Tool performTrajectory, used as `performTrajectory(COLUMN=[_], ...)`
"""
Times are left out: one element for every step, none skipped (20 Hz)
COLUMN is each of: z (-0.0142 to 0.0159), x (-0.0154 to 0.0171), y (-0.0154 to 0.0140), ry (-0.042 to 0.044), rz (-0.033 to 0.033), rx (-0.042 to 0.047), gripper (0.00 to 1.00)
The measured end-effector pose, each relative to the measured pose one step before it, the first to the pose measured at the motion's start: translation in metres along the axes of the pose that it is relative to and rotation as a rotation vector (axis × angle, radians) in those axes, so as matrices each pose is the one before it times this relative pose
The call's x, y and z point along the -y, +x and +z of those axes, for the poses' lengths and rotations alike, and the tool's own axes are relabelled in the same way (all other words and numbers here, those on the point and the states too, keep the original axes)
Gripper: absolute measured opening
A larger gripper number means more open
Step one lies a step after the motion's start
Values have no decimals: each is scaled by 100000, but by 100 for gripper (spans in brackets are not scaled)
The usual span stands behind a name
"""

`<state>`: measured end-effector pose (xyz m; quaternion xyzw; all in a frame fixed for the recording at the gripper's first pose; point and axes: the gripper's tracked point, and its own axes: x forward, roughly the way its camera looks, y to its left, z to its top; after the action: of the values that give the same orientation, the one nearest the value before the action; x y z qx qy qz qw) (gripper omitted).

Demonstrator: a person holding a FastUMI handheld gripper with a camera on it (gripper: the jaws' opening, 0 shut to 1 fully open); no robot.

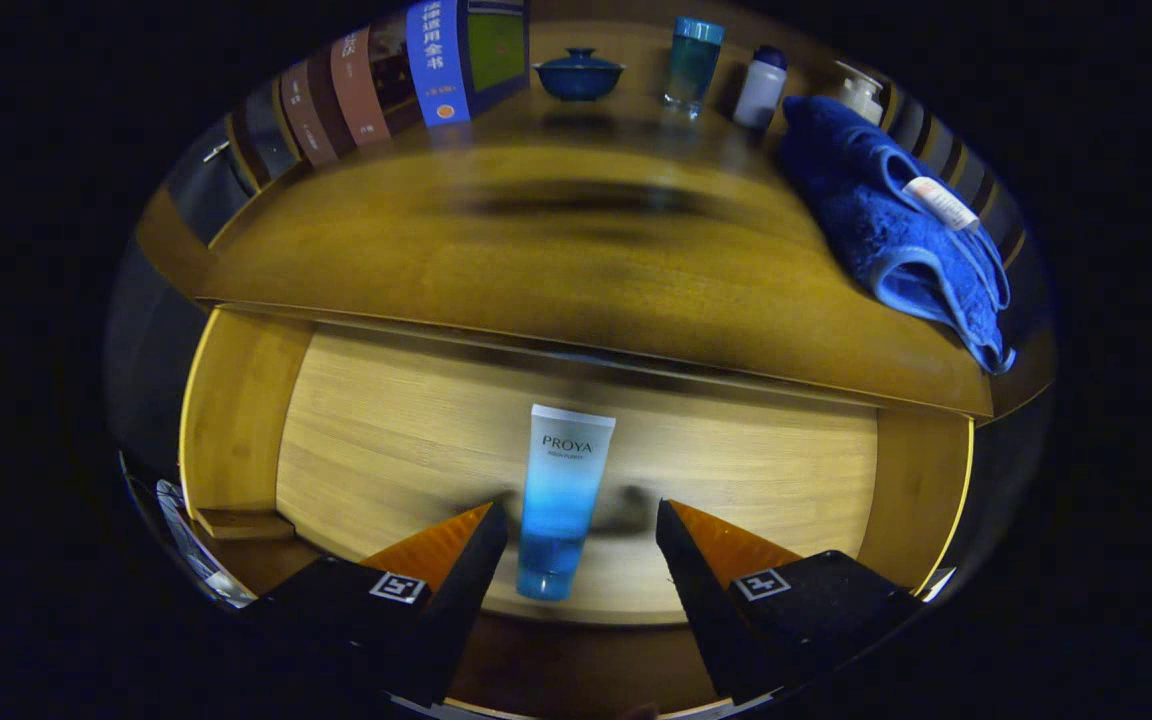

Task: Pull open the drawer, take out the items inside it, and place them on the countertop above the cabinet.

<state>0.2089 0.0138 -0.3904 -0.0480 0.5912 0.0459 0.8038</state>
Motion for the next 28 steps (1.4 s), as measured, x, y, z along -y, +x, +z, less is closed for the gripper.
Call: performTrajectory(z=[-125,-199,-213,-216,-381,-479,-345,-49,271,56,-87,-127,-242,-219,-52,6,-6,11,-129,24,57,229,287,386,560,776,948,1163], x=[-17,48,-111,-259,-228,-578,23,51,-56,87,228,-216,-329,-225,-141,0,-288,-290,-298,-173,-223,-244,-146,-54,-320,-249,-53,111], y=[391,480,443,453,416,372,-45,1117,-1330,81,-320,-286,-588,-746,-705,-961,-1165,-1038,-1049,-1114,-1074,-1084,-1044,-1049,-1173,-994,-884,-447], ry=[776,335,397,303,522,1362,673,869,758,-800,-253,647,859,523,-522,-853,-525,-253,-86,-20,67,-333,-421,-415,-382,-157,-351,-717], rz=[-466,-652,-272,50,274,1690,-589,-243,-348,-789,-431,1506,2530,1852,1457,936,1637,2037,1752,1247,1146,1036,580,221,561,512,40,-648], rx=[-1567,-1800,-1705,-1763,-1865,-1949,-2796,595,1168,1054,1053,374,43,180,821,1350,1610,1547,1466,1117,1469,1470,1485,1441,1647,1747,1453,1190], gripper=[96,95,95,94,86,78,70,62,54,46,37,37,38,38,38,38,38,38,37,37,37,37,37,37,37,37,37,37])
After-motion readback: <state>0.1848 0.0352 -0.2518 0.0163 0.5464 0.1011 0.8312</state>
